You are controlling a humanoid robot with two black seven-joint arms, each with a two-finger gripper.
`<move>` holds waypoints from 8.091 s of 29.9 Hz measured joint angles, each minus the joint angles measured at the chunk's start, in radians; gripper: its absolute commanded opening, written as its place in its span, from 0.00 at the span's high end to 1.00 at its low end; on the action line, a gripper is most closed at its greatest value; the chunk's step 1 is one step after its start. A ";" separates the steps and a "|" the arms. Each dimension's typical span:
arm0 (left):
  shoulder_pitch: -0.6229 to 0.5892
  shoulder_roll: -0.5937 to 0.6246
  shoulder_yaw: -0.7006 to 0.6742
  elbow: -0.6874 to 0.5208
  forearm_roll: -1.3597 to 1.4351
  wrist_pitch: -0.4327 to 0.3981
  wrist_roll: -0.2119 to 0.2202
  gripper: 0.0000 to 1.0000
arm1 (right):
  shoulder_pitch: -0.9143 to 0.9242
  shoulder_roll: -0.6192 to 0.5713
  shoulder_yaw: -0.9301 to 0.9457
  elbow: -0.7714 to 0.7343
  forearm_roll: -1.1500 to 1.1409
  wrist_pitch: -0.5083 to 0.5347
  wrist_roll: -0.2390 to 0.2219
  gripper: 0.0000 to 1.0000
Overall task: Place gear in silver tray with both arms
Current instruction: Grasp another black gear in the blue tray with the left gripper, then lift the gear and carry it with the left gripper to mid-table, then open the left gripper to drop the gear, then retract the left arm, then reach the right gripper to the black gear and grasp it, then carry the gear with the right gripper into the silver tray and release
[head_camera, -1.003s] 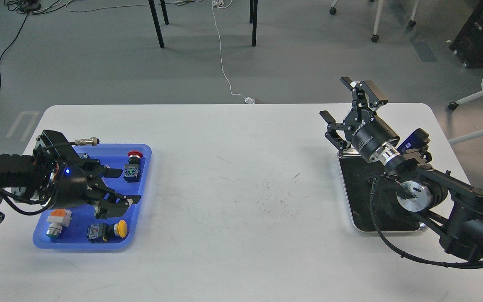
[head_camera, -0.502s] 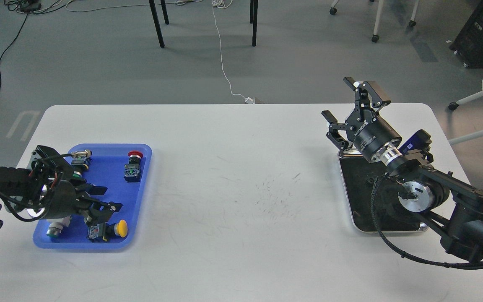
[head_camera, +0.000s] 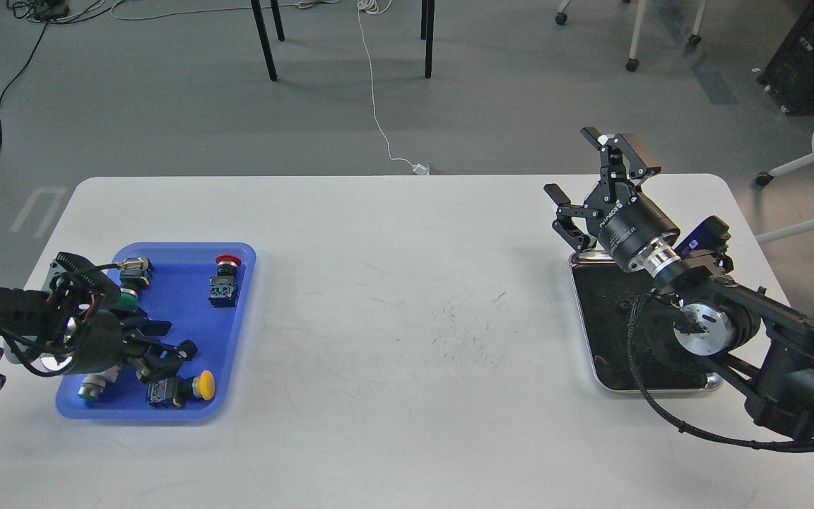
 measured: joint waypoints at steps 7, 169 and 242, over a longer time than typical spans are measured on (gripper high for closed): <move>0.002 -0.018 0.014 0.026 0.000 0.000 0.000 0.51 | 0.000 0.000 -0.001 -0.001 0.000 0.000 0.000 0.02; -0.002 -0.412 -0.378 0.030 -1.386 0.113 0.000 0.02 | 0.738 0.333 -1.204 0.011 -1.370 -0.086 0.000 0.49; -0.005 -0.471 -0.368 0.043 -1.382 0.112 0.000 0.02 | 0.711 -0.213 -1.258 0.063 -1.486 -0.079 0.000 0.84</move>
